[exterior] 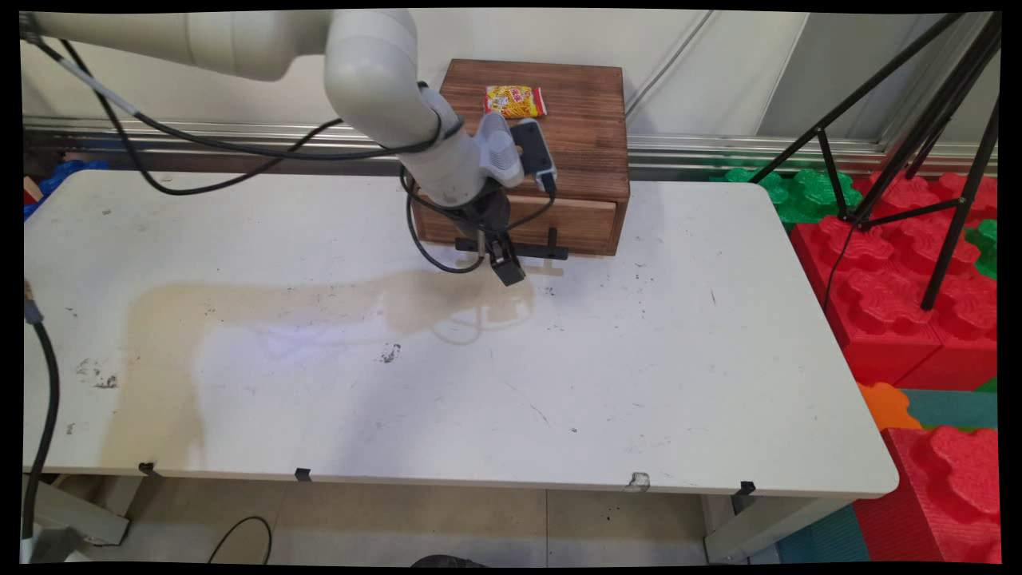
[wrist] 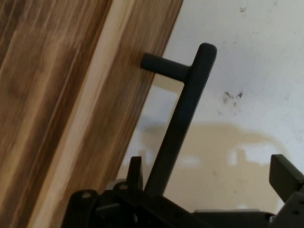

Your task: Open the drawer

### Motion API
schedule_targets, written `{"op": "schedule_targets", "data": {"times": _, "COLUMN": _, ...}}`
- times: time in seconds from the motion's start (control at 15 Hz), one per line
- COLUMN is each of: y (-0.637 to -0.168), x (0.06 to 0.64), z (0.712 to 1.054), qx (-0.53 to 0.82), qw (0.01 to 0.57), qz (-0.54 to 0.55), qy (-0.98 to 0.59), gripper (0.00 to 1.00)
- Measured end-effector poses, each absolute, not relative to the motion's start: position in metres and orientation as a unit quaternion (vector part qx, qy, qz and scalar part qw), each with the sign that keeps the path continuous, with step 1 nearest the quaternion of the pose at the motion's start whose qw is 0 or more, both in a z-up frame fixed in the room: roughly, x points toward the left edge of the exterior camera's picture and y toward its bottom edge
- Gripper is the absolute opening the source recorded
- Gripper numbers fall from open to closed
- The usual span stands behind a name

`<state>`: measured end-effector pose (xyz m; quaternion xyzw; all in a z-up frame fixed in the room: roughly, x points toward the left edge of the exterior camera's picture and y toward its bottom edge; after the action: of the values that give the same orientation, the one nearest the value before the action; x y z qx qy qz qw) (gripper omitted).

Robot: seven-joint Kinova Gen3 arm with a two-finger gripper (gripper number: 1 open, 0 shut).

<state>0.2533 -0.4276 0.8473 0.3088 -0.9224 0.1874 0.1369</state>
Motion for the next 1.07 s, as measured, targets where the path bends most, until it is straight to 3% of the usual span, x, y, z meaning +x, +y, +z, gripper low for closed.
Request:
{"op": "schedule_targets", "data": {"times": 0.53, "y": -0.448, "x": 0.242, "z": 0.814, "qx": 0.300, "qw": 0.140, "qz": 0.176, "qy": -0.927, "gripper": 1.00}}
{"op": "schedule_targets", "data": {"times": 1.07, "y": -0.441, "x": 0.231, "z": 0.809, "qx": 0.311, "qw": 0.140, "qz": 0.156, "qy": -0.927, "gripper": 1.00}}
